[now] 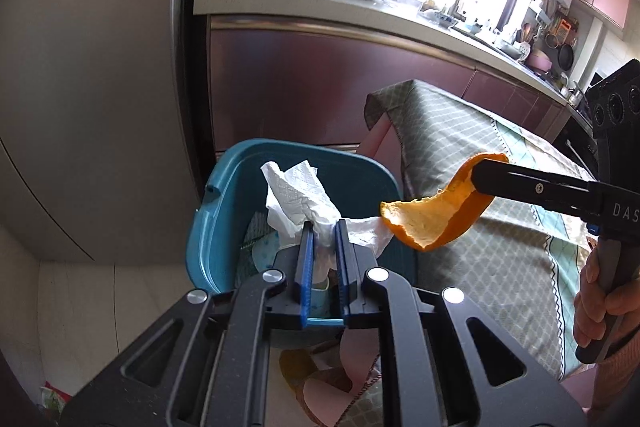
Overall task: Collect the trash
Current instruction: 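Carry tissue and orange peel over the teal bin and open both tools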
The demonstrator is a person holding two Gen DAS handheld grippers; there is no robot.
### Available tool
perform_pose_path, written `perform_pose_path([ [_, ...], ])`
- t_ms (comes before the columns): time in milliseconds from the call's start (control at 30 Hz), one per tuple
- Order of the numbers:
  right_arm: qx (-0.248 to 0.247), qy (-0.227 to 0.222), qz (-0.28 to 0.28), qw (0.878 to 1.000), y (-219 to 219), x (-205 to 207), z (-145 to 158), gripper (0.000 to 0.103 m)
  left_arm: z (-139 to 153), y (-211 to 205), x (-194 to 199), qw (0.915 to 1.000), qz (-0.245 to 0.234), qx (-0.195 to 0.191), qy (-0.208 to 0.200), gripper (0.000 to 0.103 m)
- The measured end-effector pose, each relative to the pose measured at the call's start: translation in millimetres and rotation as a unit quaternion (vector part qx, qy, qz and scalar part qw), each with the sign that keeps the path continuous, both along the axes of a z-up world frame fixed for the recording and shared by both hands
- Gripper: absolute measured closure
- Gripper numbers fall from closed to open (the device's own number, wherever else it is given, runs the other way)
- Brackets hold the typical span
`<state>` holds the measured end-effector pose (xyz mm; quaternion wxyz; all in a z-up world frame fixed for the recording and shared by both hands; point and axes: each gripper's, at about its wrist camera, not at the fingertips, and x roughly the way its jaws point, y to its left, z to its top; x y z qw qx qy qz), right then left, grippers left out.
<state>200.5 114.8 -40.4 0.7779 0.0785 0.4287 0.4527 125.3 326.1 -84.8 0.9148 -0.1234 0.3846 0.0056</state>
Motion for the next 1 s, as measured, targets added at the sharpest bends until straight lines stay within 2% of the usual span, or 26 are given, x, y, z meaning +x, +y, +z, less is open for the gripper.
perform_pose_path([
  [400,-0.044,0.034,-0.002,0.998,25.6,20.7,-40.3,0.086,-41.1,3.0,30.2,0.9988,0.000,-0.022,0.044,0.090],
  [567,-0.056,0.051,-0.006,0.997,31.6,29.4,-53.6,0.081,-56.2,-4.9,42.0,0.9979,0.000,-0.018,0.062,0.087],
  [600,-0.056,0.050,-0.008,0.997,31.8,31.1,-54.1,0.077,-58.8,-6.2,43.6,0.9978,0.002,-0.017,0.065,0.087],
  [667,-0.057,0.032,-0.008,0.998,31.5,29.0,-50.4,0.065,-62.5,-9.4,47.4,0.9975,0.001,-0.016,0.068,0.084],
  [833,-0.053,0.028,-0.014,0.998,21.3,26.2,-49.1,0.064,-63.4,-12.7,48.6,0.9976,0.001,-0.016,0.067,0.080],
  [1000,-0.037,0.026,-0.021,0.999,6.1,21.5,-42.2,0.064,-49.1,-20.1,42.6,0.9988,-0.006,-0.013,0.047,0.080],
])
